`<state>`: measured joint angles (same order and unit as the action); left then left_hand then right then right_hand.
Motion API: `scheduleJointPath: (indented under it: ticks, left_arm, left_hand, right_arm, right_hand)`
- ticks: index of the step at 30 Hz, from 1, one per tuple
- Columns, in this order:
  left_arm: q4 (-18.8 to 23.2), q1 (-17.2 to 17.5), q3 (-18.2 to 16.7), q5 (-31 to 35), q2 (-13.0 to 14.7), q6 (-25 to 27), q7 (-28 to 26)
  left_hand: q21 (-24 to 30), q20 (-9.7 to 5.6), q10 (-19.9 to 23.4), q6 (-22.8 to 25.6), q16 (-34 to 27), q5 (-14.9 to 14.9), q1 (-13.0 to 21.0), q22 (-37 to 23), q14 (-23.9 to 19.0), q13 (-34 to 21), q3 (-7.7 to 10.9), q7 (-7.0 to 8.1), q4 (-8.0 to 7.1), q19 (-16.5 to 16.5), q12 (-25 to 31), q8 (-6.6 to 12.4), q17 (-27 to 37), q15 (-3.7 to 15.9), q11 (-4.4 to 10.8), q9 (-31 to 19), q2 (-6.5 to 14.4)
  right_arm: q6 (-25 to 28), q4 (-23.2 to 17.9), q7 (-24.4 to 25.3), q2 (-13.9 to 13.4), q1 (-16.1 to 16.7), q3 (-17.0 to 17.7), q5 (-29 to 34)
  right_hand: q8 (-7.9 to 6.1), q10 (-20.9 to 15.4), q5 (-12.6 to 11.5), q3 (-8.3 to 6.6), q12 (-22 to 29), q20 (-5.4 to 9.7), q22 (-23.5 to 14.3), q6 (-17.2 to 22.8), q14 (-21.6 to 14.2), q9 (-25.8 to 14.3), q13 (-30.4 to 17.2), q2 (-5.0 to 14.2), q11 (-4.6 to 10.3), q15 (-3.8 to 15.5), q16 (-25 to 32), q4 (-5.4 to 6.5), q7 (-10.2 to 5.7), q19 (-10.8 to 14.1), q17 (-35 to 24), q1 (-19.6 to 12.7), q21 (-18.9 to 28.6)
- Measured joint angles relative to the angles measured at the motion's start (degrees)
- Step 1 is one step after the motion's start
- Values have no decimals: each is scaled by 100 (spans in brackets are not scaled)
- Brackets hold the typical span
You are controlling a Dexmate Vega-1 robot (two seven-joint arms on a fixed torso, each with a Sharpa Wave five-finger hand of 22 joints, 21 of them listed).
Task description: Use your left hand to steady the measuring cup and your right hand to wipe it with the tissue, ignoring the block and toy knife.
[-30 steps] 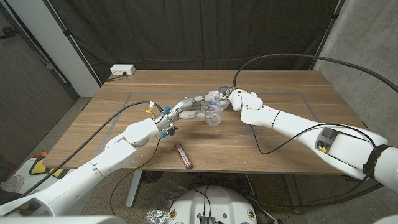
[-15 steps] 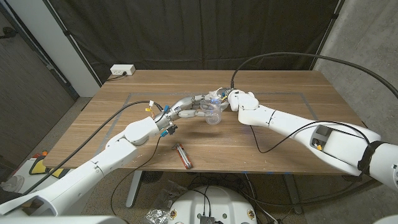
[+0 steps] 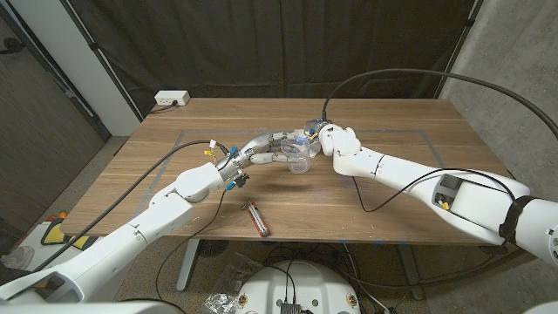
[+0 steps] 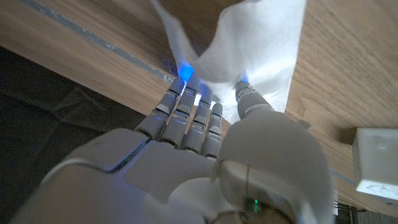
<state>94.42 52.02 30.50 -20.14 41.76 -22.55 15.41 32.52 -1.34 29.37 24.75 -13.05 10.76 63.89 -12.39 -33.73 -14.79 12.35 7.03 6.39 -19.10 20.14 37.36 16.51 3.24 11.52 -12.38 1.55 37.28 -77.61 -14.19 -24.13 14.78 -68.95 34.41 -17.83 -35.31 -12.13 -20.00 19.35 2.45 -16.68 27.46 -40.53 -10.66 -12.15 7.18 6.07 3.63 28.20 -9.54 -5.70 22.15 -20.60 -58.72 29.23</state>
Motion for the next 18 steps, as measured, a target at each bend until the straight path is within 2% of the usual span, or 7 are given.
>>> scheduleJointPath:
  ticks: [3, 4, 6, 8, 11, 14, 18]
  left_arm:
    - [-9, -13, 5, -2, -4, 0, 10]
    - [-10, -14, 6, -1, -5, 0, 11]
    - [-14, -19, 9, -2, -10, 0, 15]
    - [-15, -25, 11, -2, -13, 0, 18]
    - [-16, -30, 12, -2, -15, 0, 18]
    - [-16, -32, 13, -2, -16, 0, 19]
    - [-16, -33, 14, -2, -15, 0, 19]
  left_hand:
    - [13, 0, 0, 0, 0, 0, 0, 0, 0, -20, 0, 0, 0, 0, 0, 0, 14, 0, 0, -1, 0]
    - [13, 0, 0, 0, 0, 0, 0, 0, 0, -26, 0, 0, 0, 0, 0, -1, 14, 0, 0, -1, 0]
    - [13, 0, 0, -1, 0, 0, 0, 0, 0, -26, 0, -1, 0, 0, 0, -2, 15, 0, 0, -1, 0]
    - [25, 0, 0, -1, 0, 0, 0, 0, 0, -26, 0, -1, 0, 0, 0, -3, 15, 0, 0, -2, 0]
    - [35, 0, 0, -1, 1, -1, 0, 0, 0, -26, 0, -1, 1, -1, 0, -3, 15, 0, 0, -3, 0]
    - [35, 0, 0, -1, 1, -1, 0, 0, 0, -26, -1, -1, 1, -1, 0, 34, 15, 0, 0, -3, 0]
    - [55, -31, 0, -1, 43, -1, 0, 0, 0, -26, -1, -2, 1, 31, 0, 45, 31, 0, -1, -3, 0]
  right_arm:
    - [-52, -51, 176, -49, 95, 57, 31]
    - [-85, -77, 287, -71, 147, 88, 50]
    - [-139, -122, 479, -106, 226, 134, 96]
    - [-179, -163, 639, -139, 305, 180, 146]
    - [-227, -212, 854, -174, 400, 240, 218]
    - [-286, -260, 1069, -206, 511, 303, 276]
    - [-366, -302, 1380, -238, 634, 385, 338]
  right_hand:
    - [-166, -769, 0, 171, 241, 11, -145, 783, -495, -15, -94, 25, 103, 116, 437, 48, -109, 66, -361, -280, 337]
    - [-233, -1093, 0, 236, 400, 13, -185, 1062, -657, -33, -219, 31, 123, 153, 578, 60, -137, 67, -489, -346, 455]
    - [-381, -1521, 0, 336, 615, 12, -269, 1623, -958, -57, -388, 25, 139, 228, 847, 71, -172, 108, -758, -494, 692]
    - [-479, -1942, 0, 451, 834, -8, -360, 1961, -1172, -63, -550, -47, 156, 315, 1105, 55, -172, 128, -1058, -625, 914]
    - [-680, -2253, 0, 614, 1106, -8, -493, 2343, -1356, -220, -827, -161, 211, 405, 1513, 31, -219, 128, -1555, -845, 1212]
    - [-885, -2452, 0, 748, 1409, 15, -653, 2554, -1429, -398, -1208, -213, 217, 416, 1914, 71, -217, 104, -2091, -1049, 1548]
    - [-1015, -2526, 1, 816, 1615, 24, -773, 2650, -1492, -509, -1491, -158, 226, 454, 2130, 124, -176, 94, -2351, -1113, 1809]
